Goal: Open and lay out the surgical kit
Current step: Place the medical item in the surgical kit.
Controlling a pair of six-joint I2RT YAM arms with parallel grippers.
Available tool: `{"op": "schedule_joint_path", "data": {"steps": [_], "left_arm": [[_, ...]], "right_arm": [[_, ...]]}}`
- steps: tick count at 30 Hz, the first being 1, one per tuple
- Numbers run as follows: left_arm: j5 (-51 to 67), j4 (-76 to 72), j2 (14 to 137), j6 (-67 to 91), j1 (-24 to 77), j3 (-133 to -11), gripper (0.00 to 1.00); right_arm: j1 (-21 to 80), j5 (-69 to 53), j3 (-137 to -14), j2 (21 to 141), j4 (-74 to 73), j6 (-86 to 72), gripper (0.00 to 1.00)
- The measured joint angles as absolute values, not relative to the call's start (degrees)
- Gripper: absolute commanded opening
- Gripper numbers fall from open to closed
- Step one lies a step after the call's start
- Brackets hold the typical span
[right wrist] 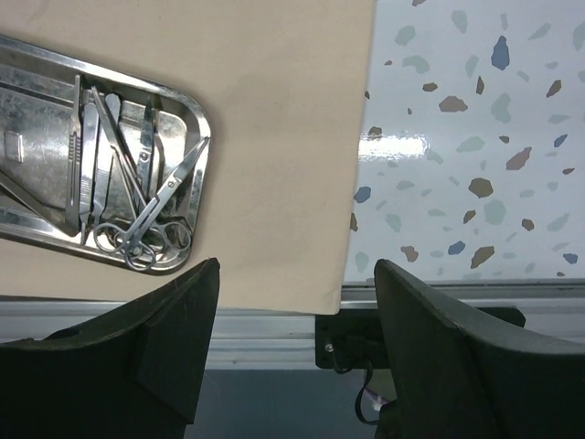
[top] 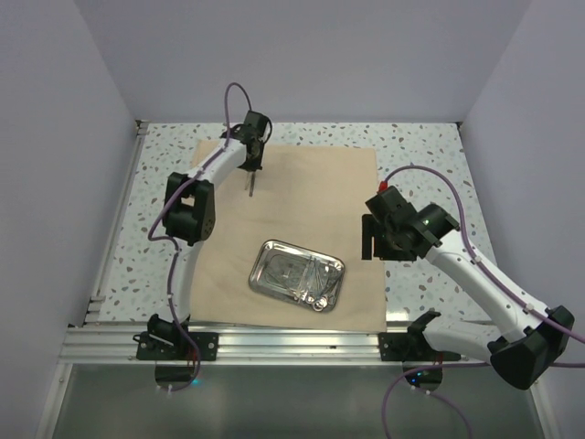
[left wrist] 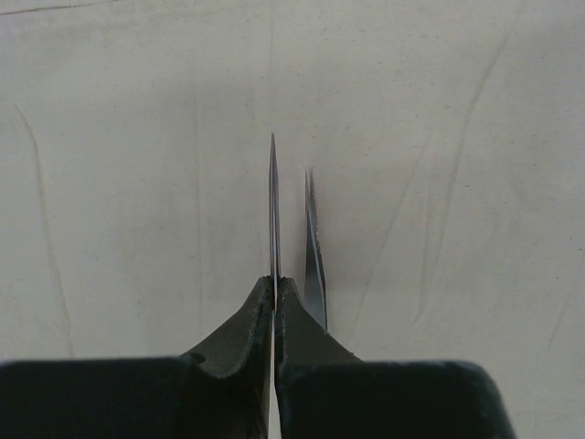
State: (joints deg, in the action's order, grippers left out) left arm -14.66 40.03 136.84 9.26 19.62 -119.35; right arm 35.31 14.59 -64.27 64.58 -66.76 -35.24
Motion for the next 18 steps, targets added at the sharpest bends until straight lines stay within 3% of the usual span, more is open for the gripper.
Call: {"op": "schedule_joint_path", "data": {"steps": [1, 3, 4, 6, 9, 13, 18], "left_arm": [[-14.5, 40.1, 137.0, 9.3, 19.5, -119.4, 0.16], [-14.3, 40.3, 137.0, 9.3, 19.4, -119.4, 0.27], [-14.3, 40.3, 137.0, 9.4, 19.4, -119.6, 0.36], [-14.2, 40.4, 137.0, 9.7, 19.4, -119.8, 0.43], [-14.2, 40.9, 136.9, 10.0, 19.5, -119.9, 0.44], [-14.3, 42.4, 135.2, 10.6, 19.5, -119.5, 0.36], [-13.1, 44.0, 125.0, 15.1, 19.9, -113.4, 0.3]], "right_arm": [[35.3, 14.7, -64.3, 64.6, -66.8, -35.4, 0.72], [35.3, 15.1, -64.3, 64.9, -66.8, -35.7, 0.72], [35.3, 15.2, -64.3, 65.2, -66.9, -35.8, 0.72], [35.3, 15.4, -64.3, 65.8, -66.8, -35.9, 0.72], [35.3, 15.3, -64.3, 66.7, -66.7, -36.0, 0.72], [35.3, 14.9, -64.3, 67.4, -66.2, -35.8, 0.72], [35.3, 13.6, -64.2, 67.5, -65.0, -35.1, 0.72]]}}
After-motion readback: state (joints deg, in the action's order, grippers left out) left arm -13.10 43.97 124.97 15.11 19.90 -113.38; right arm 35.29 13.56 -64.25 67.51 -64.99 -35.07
